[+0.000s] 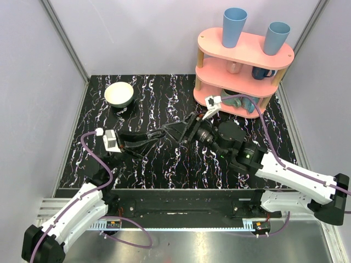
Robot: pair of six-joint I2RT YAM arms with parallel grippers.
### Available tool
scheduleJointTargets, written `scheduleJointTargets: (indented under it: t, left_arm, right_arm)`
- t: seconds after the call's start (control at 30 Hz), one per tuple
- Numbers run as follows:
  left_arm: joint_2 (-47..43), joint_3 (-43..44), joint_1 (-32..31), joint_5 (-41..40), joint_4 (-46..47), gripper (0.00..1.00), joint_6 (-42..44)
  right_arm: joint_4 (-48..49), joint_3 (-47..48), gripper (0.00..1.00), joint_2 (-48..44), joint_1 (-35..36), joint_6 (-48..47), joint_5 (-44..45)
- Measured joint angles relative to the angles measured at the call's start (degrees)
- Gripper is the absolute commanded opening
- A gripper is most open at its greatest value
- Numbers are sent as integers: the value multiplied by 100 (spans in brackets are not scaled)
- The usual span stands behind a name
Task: Insert the wireless bluetooth earbuds into the charging case
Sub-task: Open the charging case.
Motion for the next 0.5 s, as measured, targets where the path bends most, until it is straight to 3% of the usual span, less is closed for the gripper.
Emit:
scheduleJointTargets:
  t: [0.5]
  left_arm:
    - [35,13,9,0,-267,0,24]
  right_arm:
    - [-872,186,70,625,0,-435,-448]
